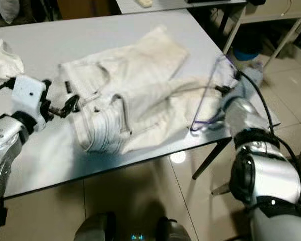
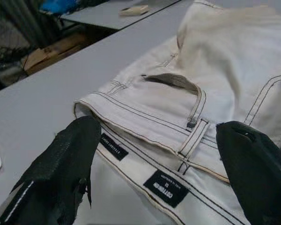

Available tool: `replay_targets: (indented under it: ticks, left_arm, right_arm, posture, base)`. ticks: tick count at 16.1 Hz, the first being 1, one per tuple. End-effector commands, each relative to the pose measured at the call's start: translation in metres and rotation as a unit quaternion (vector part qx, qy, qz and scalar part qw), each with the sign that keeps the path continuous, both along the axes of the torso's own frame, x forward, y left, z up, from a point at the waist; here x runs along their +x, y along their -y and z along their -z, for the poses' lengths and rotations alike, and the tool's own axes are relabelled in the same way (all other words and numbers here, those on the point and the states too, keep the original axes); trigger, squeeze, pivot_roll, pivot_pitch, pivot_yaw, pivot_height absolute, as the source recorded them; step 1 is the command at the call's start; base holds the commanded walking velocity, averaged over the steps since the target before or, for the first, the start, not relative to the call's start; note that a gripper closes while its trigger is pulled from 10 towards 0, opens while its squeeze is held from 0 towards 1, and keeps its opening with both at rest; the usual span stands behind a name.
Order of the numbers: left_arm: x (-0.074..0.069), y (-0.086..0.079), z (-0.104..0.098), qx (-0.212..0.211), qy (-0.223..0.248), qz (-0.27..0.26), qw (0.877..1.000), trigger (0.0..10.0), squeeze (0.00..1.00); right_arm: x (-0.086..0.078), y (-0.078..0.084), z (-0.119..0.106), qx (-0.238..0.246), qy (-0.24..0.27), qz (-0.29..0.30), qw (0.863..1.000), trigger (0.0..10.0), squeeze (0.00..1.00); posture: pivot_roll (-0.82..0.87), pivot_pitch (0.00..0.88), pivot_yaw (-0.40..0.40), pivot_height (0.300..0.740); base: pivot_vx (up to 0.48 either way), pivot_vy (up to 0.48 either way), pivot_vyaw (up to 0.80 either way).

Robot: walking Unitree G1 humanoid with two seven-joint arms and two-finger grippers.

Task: Hang hanger

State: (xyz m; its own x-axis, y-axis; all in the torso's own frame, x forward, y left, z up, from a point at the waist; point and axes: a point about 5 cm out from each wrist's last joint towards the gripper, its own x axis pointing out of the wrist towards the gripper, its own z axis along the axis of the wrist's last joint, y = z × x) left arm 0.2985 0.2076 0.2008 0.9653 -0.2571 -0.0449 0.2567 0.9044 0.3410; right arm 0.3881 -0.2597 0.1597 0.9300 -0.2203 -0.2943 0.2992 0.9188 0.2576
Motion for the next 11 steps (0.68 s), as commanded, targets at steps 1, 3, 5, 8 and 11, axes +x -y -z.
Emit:
replay_targets:
  ticks: [1,3,5,8,11]
  left_arm:
    - [0.004,0.004,-0.004,-0.009,0.014,0.007,1.0,10.0,0.06]
    - [0.013,0.017,-0.027,-0.089,0.047,0.054,0.993,10.0,0.06]
    - [0.007,0.042,-0.039,-0.161,0.016,0.178,0.971,10.0,0.05]
    - [-0.007,0.073,-0.023,-0.096,-0.06,0.34,0.934,10.0,0.05]
    - [-0.009,0.082,0.012,-0.006,-0.146,0.406,0.902,10.0,0.05]
  right_arm:
    - [-0.009,0.009,0.015,0.004,-0.022,0.021,1.0,10.0,0.0]
    - [-0.004,-0.005,0.008,0.036,0.028,-0.025,0.999,10.0,0.0]
    - [0.002,-0.018,-0.004,0.062,0.07,-0.063,0.994,10.0,0.0]
    - [0.001,-0.036,-0.034,0.059,0.143,-0.139,0.978,10.0,0.0]
    - [-0.034,-0.036,-0.06,-0.051,0.185,-0.248,0.949,10.0,0.0]
  posture:
    - [0.09,0.124,0.024,0.74]
    - [0.07,0.108,0.027,0.74]
    - [0.07,0.1,0.023,0.74]
    - [0.07,0.083,0.0,0.74]
    - [0.06,0.071,-0.008,0.74]
  base:
    - [0.0,0.0,0.0]
    - [0.0,0.0,0.0]
    - [0.0,0.0,0.0]
    - [0.0,0.0,0.0]
    - [0.0,0.0,0.0]
